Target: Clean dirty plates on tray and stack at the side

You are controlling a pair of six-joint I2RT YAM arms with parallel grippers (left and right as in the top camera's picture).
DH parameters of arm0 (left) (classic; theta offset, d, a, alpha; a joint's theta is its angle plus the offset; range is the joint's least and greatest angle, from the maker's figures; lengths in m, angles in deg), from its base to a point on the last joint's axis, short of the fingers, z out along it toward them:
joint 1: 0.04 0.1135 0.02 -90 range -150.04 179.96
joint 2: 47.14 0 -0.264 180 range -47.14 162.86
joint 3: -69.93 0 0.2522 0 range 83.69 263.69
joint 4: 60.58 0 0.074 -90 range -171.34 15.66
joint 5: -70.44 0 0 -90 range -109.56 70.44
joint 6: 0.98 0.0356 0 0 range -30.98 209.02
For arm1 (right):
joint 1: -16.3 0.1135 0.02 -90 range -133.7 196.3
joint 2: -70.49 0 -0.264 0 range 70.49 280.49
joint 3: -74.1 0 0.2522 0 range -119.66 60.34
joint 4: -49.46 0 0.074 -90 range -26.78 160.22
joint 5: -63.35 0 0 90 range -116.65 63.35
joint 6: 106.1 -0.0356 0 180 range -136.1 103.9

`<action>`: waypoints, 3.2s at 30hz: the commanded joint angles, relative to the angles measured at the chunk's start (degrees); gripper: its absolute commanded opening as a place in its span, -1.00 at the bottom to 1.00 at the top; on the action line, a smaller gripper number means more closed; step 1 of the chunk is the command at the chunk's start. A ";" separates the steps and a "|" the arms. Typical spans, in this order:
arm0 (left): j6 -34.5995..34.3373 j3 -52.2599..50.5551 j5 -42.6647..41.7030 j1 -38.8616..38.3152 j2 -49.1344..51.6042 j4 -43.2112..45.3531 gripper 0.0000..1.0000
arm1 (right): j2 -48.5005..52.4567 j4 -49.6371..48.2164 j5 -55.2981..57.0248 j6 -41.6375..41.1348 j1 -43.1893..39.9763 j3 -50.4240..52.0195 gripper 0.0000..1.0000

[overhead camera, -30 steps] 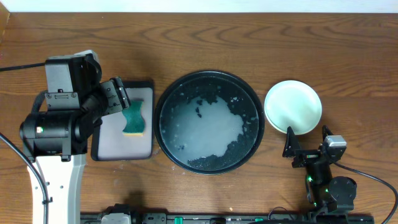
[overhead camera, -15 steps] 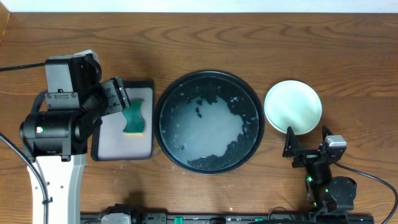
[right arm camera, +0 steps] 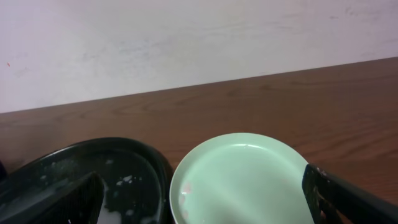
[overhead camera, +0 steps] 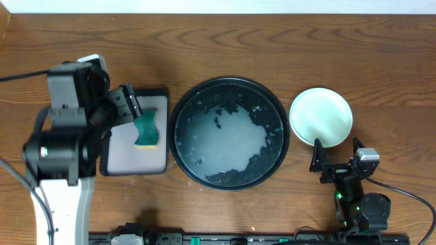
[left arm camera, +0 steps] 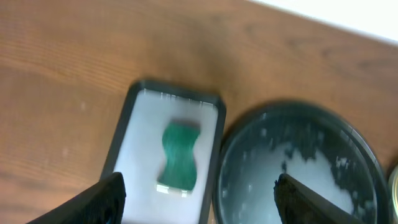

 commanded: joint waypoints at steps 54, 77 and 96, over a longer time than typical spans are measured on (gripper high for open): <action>18.53 -78.66 -1.97 0.13 -63.56 51.23 0.54 | -0.31 0.00 -0.42 0.63 0.81 0.24 0.98; 18.53 -78.66 -1.97 0.13 -63.52 51.23 0.54 | -0.31 0.00 -0.42 0.63 0.81 0.24 0.99; 18.53 -78.66 -1.97 0.13 -63.52 51.25 0.54 | -0.31 0.00 -0.42 0.63 0.81 0.24 0.98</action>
